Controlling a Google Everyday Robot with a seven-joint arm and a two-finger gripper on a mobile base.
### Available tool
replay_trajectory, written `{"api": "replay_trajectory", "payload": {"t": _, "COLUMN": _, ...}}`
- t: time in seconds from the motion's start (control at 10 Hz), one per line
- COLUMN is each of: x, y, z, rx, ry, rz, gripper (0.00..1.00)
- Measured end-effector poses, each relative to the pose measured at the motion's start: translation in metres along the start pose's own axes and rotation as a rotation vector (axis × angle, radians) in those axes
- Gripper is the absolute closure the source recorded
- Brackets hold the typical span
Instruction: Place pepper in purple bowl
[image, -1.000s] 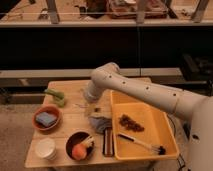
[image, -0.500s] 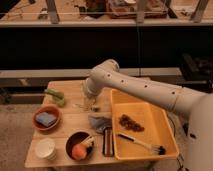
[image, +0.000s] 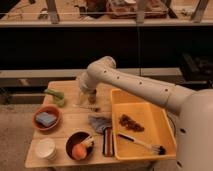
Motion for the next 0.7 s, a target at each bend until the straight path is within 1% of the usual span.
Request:
{"api": "replay_trajectory", "payload": {"t": 0.1, "x": -0.014, "y": -0.019, "z": 0.009, "rx": 0.009, "ry": -0.023, "rz": 0.012, "gripper": 0.22}}
{"api": "replay_trajectory", "payload": {"t": 0.3, "x": -0.041, "y": -0.039, "z": 0.026, "rx": 0.001, "ry": -0.063, "rz": 0.008, "gripper": 0.22}}
{"api": "replay_trajectory", "payload": {"t": 0.5, "x": -0.058, "y": -0.052, "z": 0.051, "rx": -0.039, "ry": -0.088, "rz": 0.011, "gripper": 0.22}}
{"api": "replay_trajectory", "payload": {"t": 0.6, "x": -0.064, "y": -0.054, "z": 0.068, "rx": -0.067, "ry": -0.098, "rz": 0.011, "gripper": 0.22}}
{"api": "replay_trajectory", "payload": {"t": 0.7, "x": -0.066, "y": -0.055, "z": 0.080, "rx": -0.090, "ry": -0.102, "rz": 0.014, "gripper": 0.22}}
